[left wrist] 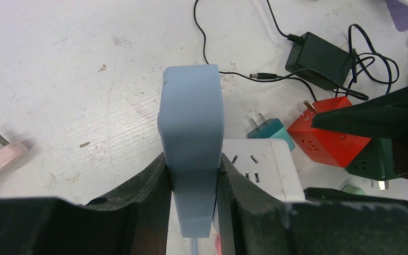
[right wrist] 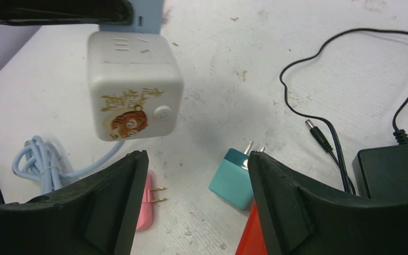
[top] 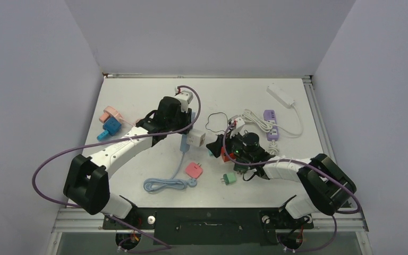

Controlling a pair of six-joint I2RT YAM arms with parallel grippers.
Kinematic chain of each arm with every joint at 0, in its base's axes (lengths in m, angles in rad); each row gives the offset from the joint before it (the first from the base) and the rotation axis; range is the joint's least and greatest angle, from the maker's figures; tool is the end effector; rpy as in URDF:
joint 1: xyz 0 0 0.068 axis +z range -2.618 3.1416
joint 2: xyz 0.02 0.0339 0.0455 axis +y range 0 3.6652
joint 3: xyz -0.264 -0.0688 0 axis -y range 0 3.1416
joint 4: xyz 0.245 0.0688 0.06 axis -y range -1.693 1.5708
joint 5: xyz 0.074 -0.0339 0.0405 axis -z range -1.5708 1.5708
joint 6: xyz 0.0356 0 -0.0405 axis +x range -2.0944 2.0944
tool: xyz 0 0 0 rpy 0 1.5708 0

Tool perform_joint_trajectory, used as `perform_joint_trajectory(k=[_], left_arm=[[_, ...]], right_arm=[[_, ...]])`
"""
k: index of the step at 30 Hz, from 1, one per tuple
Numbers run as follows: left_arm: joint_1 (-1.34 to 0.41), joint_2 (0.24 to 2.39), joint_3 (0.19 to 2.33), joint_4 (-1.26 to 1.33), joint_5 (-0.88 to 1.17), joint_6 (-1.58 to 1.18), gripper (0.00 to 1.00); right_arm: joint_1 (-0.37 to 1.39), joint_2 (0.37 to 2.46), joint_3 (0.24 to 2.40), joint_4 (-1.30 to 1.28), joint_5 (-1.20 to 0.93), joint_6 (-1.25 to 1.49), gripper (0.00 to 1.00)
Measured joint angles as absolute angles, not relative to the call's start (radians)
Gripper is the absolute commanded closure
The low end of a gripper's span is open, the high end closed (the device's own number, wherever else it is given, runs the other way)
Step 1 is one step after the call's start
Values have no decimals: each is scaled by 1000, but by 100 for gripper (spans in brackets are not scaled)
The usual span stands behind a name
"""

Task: Pull the plug off the socket
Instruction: Place the plug at the center of the board.

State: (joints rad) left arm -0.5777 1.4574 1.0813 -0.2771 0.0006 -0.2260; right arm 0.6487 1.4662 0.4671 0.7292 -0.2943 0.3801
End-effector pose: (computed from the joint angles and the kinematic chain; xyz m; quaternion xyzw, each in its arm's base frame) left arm 0.2740 -0.1786 0.2750 0.1570 0.8827 -0.1735 0.4075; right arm 0.2166 0.1772 0.1737 -0.1934 0.7682 0.3963 0.4641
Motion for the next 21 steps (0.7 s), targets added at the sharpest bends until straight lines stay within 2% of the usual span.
perform_joint_trajectory(k=[7, 9, 14, 21], left_arm=[[-568, 1473, 1081, -274, 37, -259, 100], [-568, 1475, 1081, -271, 58, -266, 100], [-569, 1475, 1060, -234, 120, -289, 100], [-583, 1475, 1034, -202, 159, -315, 100]], right_arm=[[649, 1417, 439, 816, -384, 392, 4], [649, 1417, 437, 834, -410, 402, 0], [648, 1417, 436, 870, -452, 429, 7], [642, 1464, 437, 895, -464, 462, 8]])
